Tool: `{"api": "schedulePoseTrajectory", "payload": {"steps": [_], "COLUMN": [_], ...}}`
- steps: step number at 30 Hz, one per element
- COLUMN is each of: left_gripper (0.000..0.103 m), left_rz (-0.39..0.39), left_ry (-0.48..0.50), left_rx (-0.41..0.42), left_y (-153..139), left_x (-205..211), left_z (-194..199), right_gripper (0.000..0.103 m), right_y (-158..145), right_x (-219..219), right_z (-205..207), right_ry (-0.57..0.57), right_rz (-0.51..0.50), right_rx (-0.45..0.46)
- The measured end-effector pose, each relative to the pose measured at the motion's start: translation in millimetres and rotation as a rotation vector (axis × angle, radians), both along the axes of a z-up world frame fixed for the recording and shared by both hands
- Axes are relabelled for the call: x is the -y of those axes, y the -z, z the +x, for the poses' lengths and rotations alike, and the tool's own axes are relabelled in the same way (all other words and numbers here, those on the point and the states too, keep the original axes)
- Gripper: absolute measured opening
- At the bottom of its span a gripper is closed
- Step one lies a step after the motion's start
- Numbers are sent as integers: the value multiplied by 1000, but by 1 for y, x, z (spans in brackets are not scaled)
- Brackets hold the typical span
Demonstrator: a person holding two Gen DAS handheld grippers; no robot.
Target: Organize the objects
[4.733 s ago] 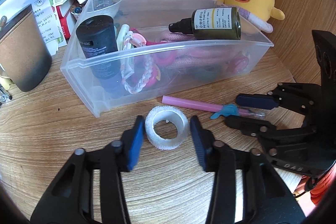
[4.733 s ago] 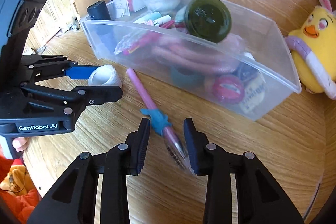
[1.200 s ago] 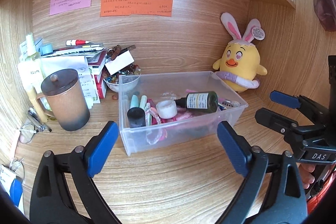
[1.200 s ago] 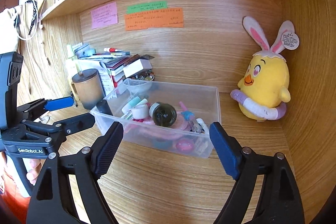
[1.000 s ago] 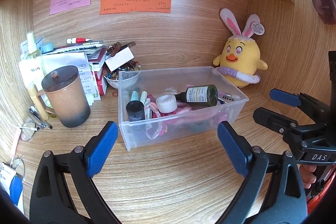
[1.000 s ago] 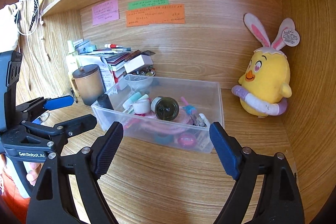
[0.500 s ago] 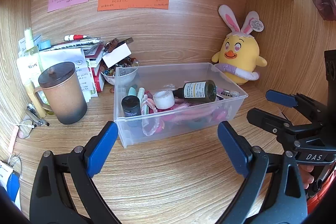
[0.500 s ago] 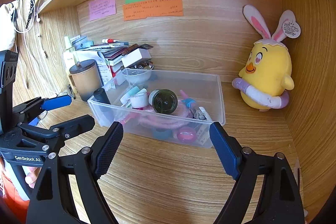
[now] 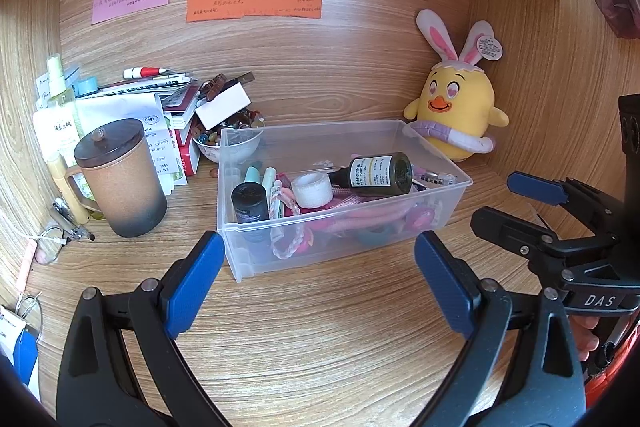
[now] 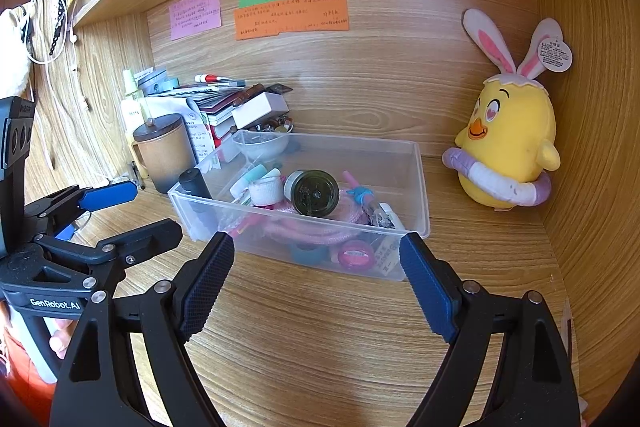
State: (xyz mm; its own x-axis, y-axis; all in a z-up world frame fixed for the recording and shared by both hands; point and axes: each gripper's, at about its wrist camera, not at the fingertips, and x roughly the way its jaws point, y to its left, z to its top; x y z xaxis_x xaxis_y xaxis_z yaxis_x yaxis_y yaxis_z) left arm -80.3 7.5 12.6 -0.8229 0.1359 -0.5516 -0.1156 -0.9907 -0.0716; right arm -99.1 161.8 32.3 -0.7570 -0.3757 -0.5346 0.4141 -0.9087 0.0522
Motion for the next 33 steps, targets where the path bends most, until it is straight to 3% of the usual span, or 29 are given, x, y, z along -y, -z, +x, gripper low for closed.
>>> {"api": "schedulePoseTrajectory", "payload": {"steps": [33], "left_gripper": [97], "left_rz": [18], "left_ry": [7], "left_rx": [-7], "left_y": [-2], "left_x": [-7], "left_z": [5], "right_gripper": [83], "right_y": [-1], "right_x": [2], "right_z": [3], "right_ry": [4], "right_rz": [3], "right_rx": [3]}}
